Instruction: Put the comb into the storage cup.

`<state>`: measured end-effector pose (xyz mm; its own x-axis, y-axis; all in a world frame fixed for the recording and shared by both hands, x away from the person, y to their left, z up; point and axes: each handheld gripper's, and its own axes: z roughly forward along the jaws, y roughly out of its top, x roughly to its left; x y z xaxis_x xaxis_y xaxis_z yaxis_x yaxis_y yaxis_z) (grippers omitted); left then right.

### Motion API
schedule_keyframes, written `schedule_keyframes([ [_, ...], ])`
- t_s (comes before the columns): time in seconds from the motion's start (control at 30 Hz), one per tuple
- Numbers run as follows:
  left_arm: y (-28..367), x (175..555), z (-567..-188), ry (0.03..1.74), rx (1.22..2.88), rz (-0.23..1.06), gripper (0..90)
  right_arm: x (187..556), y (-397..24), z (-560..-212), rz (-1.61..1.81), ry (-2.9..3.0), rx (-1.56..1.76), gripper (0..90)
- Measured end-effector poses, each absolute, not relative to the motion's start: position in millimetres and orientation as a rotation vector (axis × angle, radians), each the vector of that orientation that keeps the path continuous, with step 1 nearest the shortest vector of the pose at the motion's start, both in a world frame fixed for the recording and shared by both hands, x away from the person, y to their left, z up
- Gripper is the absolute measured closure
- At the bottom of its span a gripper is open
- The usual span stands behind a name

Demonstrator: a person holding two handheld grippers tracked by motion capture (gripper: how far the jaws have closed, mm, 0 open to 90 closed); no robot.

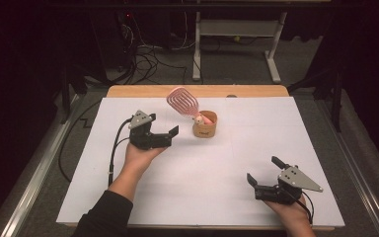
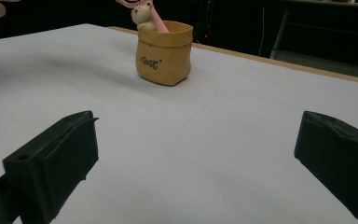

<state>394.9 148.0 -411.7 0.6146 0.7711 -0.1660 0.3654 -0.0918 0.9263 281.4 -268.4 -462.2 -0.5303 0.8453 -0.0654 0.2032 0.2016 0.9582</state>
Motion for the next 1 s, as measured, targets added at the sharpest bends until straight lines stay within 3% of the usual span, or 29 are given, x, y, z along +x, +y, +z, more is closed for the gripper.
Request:
schedule_keyframes([
  [1.0,205.3,295.8,-447.7,0.875,1.718,0.483,0.0,276.7,-269.1,-459.3,1.358,1.853,0.976,0.3],
])
